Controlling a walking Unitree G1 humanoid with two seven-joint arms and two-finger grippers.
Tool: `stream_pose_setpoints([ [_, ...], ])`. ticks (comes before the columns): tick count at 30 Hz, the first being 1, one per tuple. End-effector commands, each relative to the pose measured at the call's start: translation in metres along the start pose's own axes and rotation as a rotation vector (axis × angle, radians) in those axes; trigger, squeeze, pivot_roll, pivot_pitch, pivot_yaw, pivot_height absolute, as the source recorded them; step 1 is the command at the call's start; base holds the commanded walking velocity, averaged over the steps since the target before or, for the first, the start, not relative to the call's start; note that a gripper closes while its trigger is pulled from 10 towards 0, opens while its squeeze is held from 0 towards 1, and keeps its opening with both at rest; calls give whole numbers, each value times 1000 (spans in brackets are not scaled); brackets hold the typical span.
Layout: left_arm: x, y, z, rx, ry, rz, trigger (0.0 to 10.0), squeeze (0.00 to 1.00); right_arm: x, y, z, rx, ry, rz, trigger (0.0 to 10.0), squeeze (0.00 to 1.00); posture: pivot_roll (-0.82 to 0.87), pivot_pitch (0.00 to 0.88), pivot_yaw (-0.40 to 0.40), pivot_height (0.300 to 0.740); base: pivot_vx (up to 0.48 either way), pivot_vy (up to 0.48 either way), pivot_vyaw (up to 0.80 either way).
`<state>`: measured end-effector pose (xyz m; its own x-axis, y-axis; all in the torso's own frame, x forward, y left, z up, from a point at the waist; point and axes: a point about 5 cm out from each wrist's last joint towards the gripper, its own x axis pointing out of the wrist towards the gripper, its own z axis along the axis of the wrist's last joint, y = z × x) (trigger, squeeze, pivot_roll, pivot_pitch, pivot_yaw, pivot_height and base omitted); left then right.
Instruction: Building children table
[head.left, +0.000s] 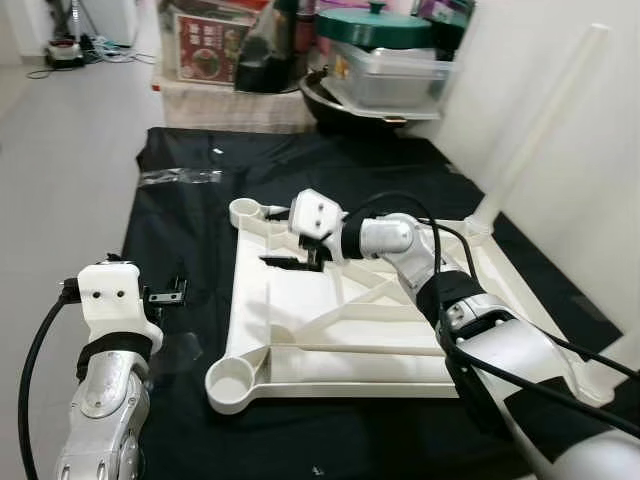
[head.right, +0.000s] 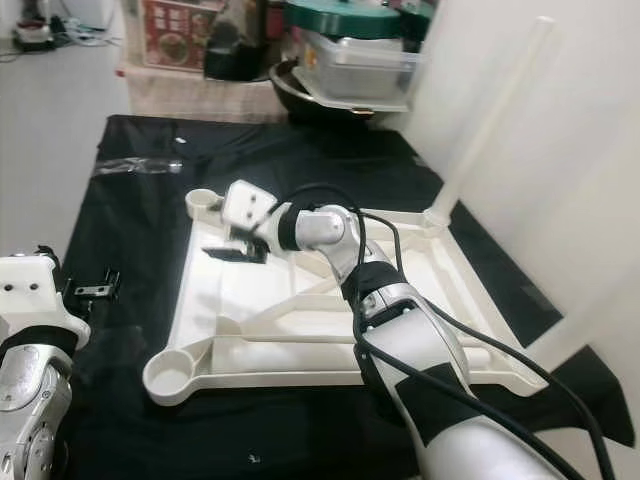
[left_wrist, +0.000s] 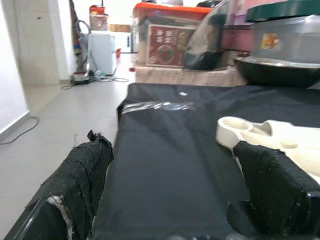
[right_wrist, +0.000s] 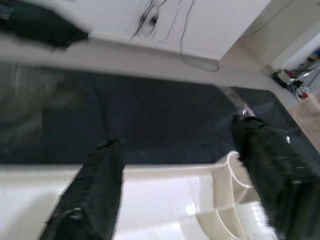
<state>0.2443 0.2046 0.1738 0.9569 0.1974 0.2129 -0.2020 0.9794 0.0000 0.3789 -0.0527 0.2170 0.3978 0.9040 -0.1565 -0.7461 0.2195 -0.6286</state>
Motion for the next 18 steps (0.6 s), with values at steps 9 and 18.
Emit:
stream_pose_setpoints([
  [9, -6, 3, -1, -14, 35, -16, 10000, 0, 12, 13, -19, 536, -104, -353, 10000, 1000, 134, 0, -130, 740, 0, 107, 0],
  [18, -7, 3, 1, -11, 34, -35, 10000, 0, 27, 30, -24, 724, -45, -444, 10000, 0, 145, 0, -127, 740, 0, 480, 0],
])
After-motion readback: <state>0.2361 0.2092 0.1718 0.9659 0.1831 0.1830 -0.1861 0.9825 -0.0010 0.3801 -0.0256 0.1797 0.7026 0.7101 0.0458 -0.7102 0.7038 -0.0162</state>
